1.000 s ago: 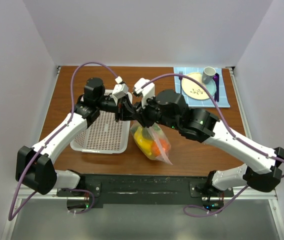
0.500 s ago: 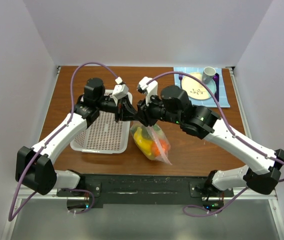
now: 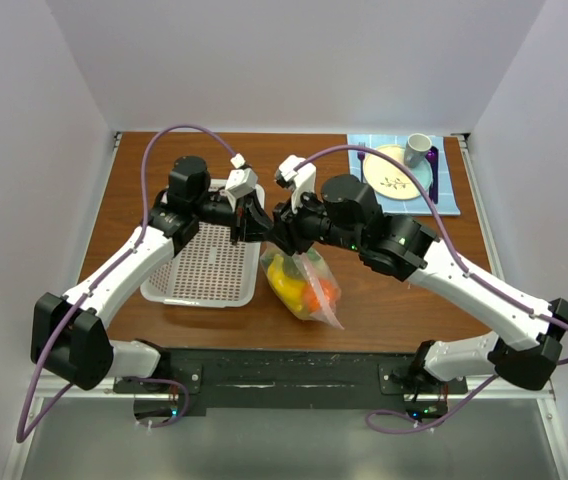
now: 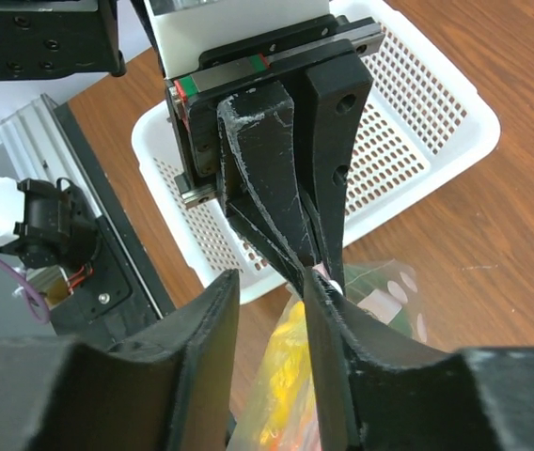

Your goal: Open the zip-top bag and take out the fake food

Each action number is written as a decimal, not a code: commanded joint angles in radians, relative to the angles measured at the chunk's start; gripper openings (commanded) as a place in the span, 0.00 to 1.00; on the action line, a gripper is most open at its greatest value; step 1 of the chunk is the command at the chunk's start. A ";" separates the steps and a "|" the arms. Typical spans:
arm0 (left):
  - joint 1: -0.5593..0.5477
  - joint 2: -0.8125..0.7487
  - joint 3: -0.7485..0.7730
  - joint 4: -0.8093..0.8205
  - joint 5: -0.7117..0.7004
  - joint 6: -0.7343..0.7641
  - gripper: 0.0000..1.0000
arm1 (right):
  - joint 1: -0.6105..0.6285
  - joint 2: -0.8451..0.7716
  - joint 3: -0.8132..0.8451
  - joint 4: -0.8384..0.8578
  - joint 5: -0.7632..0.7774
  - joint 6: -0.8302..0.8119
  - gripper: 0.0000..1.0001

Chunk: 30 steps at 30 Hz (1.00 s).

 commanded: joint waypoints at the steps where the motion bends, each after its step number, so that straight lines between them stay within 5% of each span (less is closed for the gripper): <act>1: -0.005 -0.026 0.026 0.023 0.028 0.014 0.00 | 0.000 -0.020 -0.022 -0.027 0.119 -0.033 0.43; 12: -0.008 -0.028 0.025 0.018 0.040 0.014 0.00 | 0.000 -0.067 -0.095 0.036 0.240 -0.058 0.40; 24: -0.014 -0.034 0.026 0.007 0.039 0.020 0.00 | -0.003 -0.078 -0.109 0.081 0.104 -0.040 0.25; 30: -0.014 -0.037 0.025 -0.031 0.037 0.032 0.00 | -0.003 -0.073 -0.083 0.070 0.089 -0.038 0.27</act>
